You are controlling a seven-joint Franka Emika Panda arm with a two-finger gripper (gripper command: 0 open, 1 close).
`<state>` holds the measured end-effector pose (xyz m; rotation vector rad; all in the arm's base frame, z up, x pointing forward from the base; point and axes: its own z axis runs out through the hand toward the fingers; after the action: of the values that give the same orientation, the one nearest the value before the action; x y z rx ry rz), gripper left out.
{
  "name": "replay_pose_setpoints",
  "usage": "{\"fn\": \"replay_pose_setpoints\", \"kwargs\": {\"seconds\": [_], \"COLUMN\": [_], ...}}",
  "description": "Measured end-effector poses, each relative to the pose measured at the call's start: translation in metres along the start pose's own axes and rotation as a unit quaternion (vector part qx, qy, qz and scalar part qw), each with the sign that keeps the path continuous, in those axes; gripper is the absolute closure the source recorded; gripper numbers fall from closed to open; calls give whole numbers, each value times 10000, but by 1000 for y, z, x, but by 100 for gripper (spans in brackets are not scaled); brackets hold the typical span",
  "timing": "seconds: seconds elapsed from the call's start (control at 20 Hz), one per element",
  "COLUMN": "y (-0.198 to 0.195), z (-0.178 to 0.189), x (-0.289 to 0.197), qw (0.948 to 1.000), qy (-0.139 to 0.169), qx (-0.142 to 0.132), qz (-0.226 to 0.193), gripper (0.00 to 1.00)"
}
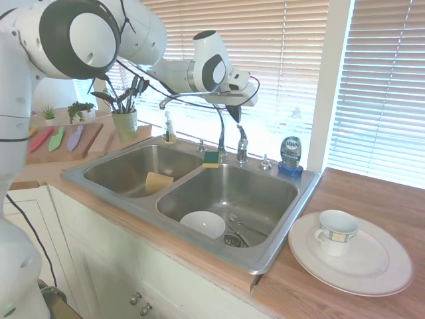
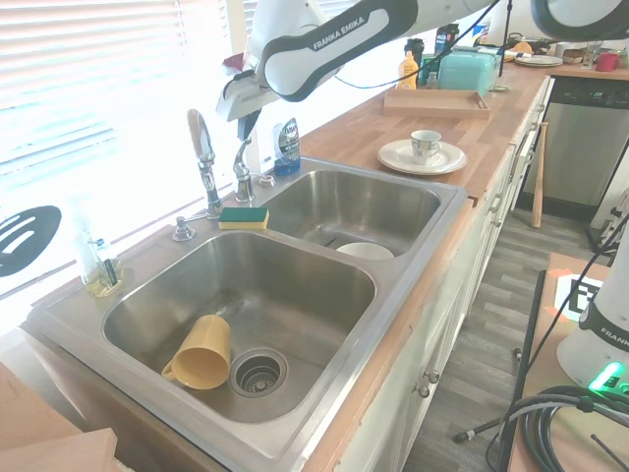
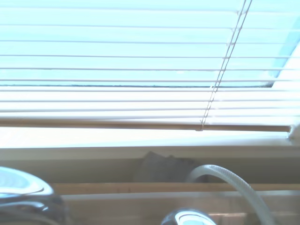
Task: Turn off the faucet
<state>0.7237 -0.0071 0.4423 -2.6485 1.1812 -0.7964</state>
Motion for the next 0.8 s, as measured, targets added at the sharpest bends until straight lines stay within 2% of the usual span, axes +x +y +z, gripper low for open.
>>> {"fn": "replay_pose_setpoints", "kwargs": {"seconds": [0.35, 0.8], "y": [2, 13], "z": [10, 19], "x": [2, -15], "qw": [10000, 9993], "qy": [-56, -306], "qx": [-29, -191], "qz": [49, 21], "gripper": [100, 100]}}
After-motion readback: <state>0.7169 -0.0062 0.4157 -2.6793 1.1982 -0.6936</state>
